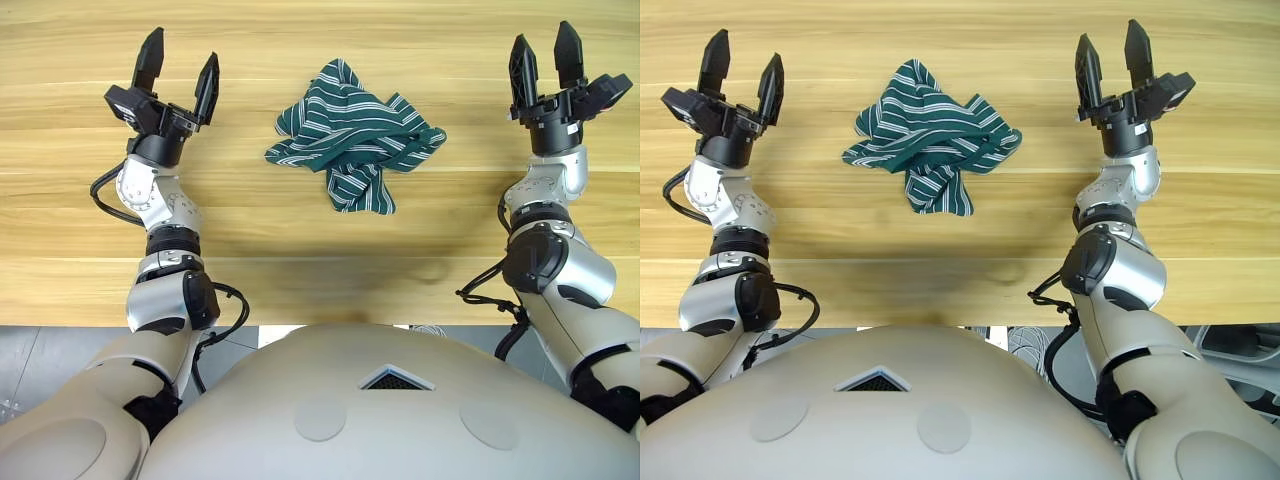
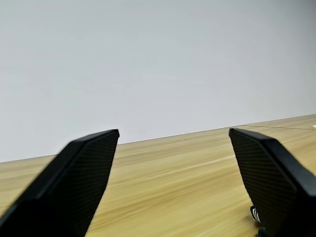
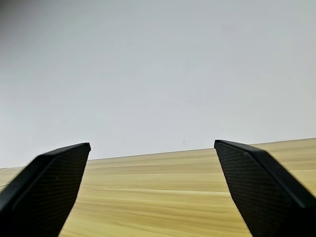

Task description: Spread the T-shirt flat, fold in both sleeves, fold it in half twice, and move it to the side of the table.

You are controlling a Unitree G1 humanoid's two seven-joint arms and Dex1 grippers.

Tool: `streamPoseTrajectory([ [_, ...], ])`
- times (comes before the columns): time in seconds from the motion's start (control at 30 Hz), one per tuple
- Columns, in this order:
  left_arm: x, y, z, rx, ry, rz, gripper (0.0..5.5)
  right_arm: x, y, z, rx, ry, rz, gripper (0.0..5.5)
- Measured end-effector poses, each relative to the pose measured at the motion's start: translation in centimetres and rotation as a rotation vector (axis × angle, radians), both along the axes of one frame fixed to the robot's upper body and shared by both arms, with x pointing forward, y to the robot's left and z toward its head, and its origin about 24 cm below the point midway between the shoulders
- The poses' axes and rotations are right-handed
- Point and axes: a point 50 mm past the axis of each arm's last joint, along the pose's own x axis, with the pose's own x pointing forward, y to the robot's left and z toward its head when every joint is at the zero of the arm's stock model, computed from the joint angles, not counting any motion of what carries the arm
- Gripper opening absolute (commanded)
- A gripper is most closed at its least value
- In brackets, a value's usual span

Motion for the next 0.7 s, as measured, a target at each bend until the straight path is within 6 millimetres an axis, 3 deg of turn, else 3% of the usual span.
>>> streamPoseTrajectory([
  [0.7, -0.34, 0.09, -0.72, 0.014, 0.026, -0.015, 4.02, -0.01, 0.12, -0.1, -0.005, 0.006, 0.009, 4.68],
])
